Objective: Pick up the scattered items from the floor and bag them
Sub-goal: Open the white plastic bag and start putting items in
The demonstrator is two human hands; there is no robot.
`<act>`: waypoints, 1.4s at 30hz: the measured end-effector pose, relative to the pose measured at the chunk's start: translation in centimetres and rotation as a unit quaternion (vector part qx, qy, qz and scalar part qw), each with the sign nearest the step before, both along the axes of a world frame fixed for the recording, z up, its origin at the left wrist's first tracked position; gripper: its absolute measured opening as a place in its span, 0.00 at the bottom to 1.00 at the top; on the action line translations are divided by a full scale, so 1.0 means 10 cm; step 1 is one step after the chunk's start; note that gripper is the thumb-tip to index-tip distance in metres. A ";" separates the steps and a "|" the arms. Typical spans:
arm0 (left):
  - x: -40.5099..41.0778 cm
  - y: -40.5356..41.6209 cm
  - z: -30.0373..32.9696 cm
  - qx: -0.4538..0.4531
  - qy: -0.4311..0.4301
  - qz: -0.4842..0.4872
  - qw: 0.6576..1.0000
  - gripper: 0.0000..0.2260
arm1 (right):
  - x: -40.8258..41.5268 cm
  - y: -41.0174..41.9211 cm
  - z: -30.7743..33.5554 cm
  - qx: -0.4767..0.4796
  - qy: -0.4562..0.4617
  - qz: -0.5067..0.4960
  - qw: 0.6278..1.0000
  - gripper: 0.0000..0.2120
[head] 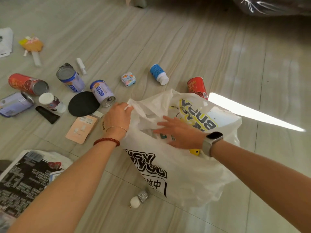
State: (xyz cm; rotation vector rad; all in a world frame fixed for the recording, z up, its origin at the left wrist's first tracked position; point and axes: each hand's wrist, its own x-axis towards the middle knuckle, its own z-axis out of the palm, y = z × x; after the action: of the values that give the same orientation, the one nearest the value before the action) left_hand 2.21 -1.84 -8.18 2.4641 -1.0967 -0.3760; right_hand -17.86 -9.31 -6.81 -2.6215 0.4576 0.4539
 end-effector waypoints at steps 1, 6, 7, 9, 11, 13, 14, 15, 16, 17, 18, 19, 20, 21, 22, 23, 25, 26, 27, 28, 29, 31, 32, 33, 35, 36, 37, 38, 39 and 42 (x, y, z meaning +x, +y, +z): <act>-0.03 0.06 0.02 -0.001 0.006 0.003 1.000 0.15 | 0.01 -0.06 0.07 0.035 -0.014 -0.058 0.998 0.23; -0.34 0.62 0.09 -0.079 -0.185 -0.144 0.969 0.23 | -0.15 0.21 0.39 -0.018 -0.201 -0.142 0.969 0.22; -0.41 0.73 0.06 -0.082 -0.208 -0.197 0.954 0.23 | -0.23 0.40 0.38 -0.066 -0.212 -0.082 0.972 0.26; -0.51 0.88 -0.04 -0.040 -0.226 -0.275 0.934 0.23 | -0.40 0.81 0.22 -0.157 -0.172 0.066 0.970 0.36; -0.52 0.95 -0.16 0.038 -0.238 -0.292 0.926 0.26 | -0.58 1.00 -0.02 -0.219 -0.081 0.183 0.955 0.44; -0.50 0.96 -0.24 0.107 -0.241 -0.257 0.930 0.29 | -0.70 0.89 -0.18 -0.274 -0.017 0.231 0.933 0.44; -0.48 0.95 -0.25 0.128 -0.238 -0.234 0.934 0.30 | -0.75 0.78 -0.21 -0.300 -0.016 0.234 0.925 0.41; -0.47 0.94 -0.25 0.141 -0.231 -0.214 0.939 0.31 | -0.80 0.65 -0.21 -0.316 -0.022 0.232 0.920 0.37; -0.47 0.92 -0.23 0.144 -0.225 -0.197 0.943 0.31 | -0.84 0.50 -0.20 -0.331 -0.021 0.230 0.915 0.36; -0.46 0.90 -0.21 0.146 -0.216 -0.185 0.948 0.32 | -0.87 0.36 -0.19 -0.347 -0.014 0.233 0.908 0.35; -0.46 0.88 -0.20 0.148 -0.204 -0.176 0.952 0.32 | -0.89 0.24 -0.16 -0.363 -0.009 0.231 0.903 0.35; -0.46 0.85 -0.18 0.146 -0.196 -0.168 0.955 0.32 | -0.91 0.13 -0.14 -0.373 -0.009 0.220 0.901 0.34; -0.46 0.83 -0.16 0.138 -0.193 -0.162 0.958 0.32 | -0.91 0.04 -0.12 -0.378 -0.009 0.198 0.904 0.35; -0.46 0.80 -0.15 0.126 -0.195 -0.162 0.959 0.31 | -0.90 -0.05 -0.11 -0.377 -0.006 0.170 0.910 0.36; -0.48 0.77 -0.14 0.110 -0.201 -0.169 0.959 0.30 | -0.88 -0.10 -0.08 -0.373 -0.002 0.139 0.917 0.37; -0.49 0.75 -0.12 0.094 -0.206 -0.181 0.957 0.29 | -0.83 -0.12 -0.07 -0.363 0.002 0.109 0.925 0.39; -0.53 0.71 -0.06 0.058 -0.214 -0.200 0.954 0.26 | -0.72 -0.04 -0.03 -0.334 -0.014 0.055 0.941 0.38; -0.55 0.72 -0.02 0.029 -0.215 -0.208 0.954 0.25 | -0.69 0.05 -0.01 -0.314 -0.038 0.041 0.948 0.35; -0.57 0.75 0.02 -0.006 -0.207 -0.215 0.955 0.23 | -0.67 0.15 -0.01 -0.294 -0.074 0.044 0.952 0.31; -0.59 0.81 0.05 -0.048 -0.188 -0.216 0.957 0.21 | -0.66 0.27 -0.01 -0.274 -0.121 0.060 0.952 0.27; -0.60 0.90 0.08 -0.088 -0.164 -0.204 0.961 0.19 | -0.67 0.41 -0.02 -0.252 -0.171 0.087 0.948 0.25; -0.58 1.16 0.07 -0.118 -0.135 -0.151 0.972 0.18 | -0.65 0.73 -0.10 -0.200 -0.254 0.154 0.934 0.21; -0.54 1.30 0.03 -0.105 -0.141 -0.120 0.977 0.18 | -0.62 0.87 -0.15 -0.173 -0.272 0.185 0.928 0.21; -0.48 1.45 -0.02 -0.078 -0.153 -0.089 0.981 0.18 | -0.55 1.01 -0.22 -0.156 -0.269 0.209 0.927 0.21; -0.34 1.72 -0.13 0.009 -0.156 -0.014 0.988 0.20 | -0.37 1.23 -0.39 -0.145 -0.217 0.230 0.938 0.25; -0.26 1.86 -0.18 0.057 -0.139 0.036 0.988 0.21 | -0.27 1.31 -0.49 -0.141 -0.183 0.232 0.945 0.29; -0.18 1.98 -0.22 0.103 -0.117 0.088 0.984 0.23 | -0.16 1.38 -0.57 -0.134 -0.150 0.238 0.950 0.33; -0.10 2.11 -0.25 0.142 -0.095 0.138 0.976 0.27 | -0.07 1.44 -0.64 -0.130 -0.116 0.250 0.953 0.34; -0.03 2.22 -0.26 0.172 -0.072 0.180 0.966 0.31 | 0.01 1.49 -0.70 -0.130 -0.085 0.274 0.949 0.32; 0.12 2.46 -0.32 0.211 -0.014 0.245 0.946 0.36 | 0.13 1.62 -0.75 -0.125 -0.058 0.279 0.950 0.20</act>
State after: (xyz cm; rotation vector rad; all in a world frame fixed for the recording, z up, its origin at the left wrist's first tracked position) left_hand 3.45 22.76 -11.42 3.0056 -0.4000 -0.4538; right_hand -16.59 6.87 -14.27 -2.9891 -0.3020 0.4288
